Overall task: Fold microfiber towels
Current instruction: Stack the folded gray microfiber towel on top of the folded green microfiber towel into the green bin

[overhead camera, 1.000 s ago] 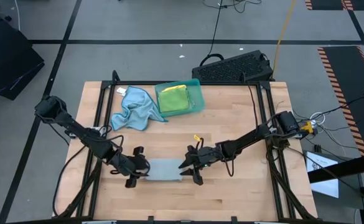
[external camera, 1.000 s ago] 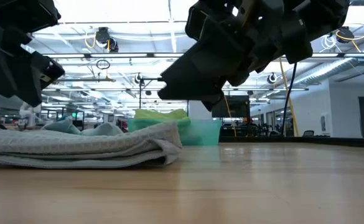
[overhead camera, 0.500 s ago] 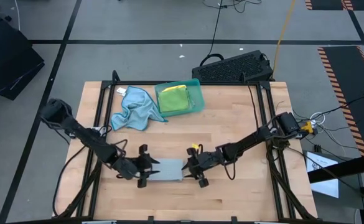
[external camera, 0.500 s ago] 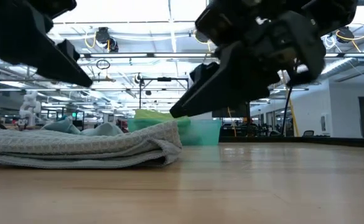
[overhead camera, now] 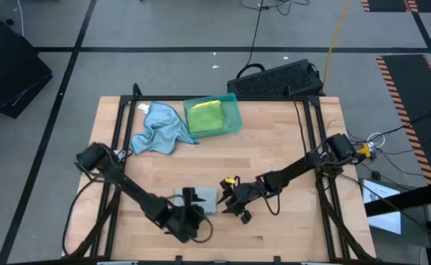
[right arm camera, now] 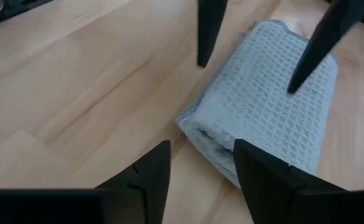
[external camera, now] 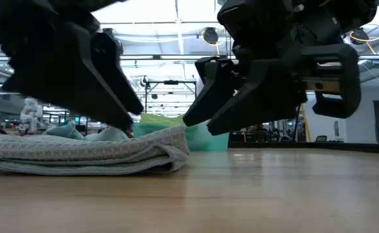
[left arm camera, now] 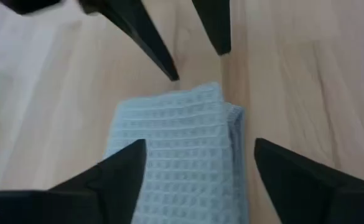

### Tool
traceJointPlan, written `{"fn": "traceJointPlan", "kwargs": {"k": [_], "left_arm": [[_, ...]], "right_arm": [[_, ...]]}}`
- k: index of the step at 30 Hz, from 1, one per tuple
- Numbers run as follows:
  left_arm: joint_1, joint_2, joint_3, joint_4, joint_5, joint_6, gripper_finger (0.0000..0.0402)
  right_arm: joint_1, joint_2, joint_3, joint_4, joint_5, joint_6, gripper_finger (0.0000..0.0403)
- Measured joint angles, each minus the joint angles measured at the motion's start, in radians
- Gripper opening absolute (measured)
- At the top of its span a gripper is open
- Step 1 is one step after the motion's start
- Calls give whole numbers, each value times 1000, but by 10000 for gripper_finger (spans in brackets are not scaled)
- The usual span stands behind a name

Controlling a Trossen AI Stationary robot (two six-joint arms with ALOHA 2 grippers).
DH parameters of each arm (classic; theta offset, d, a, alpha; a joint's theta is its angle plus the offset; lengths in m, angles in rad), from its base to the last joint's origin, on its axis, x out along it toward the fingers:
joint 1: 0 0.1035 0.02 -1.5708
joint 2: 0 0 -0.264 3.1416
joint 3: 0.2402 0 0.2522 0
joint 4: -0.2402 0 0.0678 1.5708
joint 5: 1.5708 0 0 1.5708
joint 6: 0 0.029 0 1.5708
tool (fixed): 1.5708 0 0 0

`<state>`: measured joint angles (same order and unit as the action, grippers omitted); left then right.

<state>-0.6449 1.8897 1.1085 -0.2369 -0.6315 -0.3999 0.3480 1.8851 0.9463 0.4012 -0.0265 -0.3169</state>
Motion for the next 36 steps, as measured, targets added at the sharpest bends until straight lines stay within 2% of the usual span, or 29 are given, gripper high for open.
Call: {"fn": "traceJointPlan", "kwargs": {"k": [3,6,9,13,20,29,36], "left_arm": [[-1,63,92,-121,29,-41,327],[-7,79,142,-258,61,-123,335],[-10,47,156,-328,66,-209,322],[-17,-6,157,-359,79,-240,288],[-18,-6,80,-319,83,-245,247],[15,-9,-63,-190,123,-266,250],[40,-11,-103,-126,129,-236,250]], "right_arm": [[7,0,0,4,2,-28,202],[14,0,0,4,33,-51,234],[15,27,1,37,84,-89,251],[14,66,10,53,150,-129,252],[14,77,12,65,211,-228,248],[3,89,12,71,176,-370,248],[-20,105,28,71,154,-461,247]]}}
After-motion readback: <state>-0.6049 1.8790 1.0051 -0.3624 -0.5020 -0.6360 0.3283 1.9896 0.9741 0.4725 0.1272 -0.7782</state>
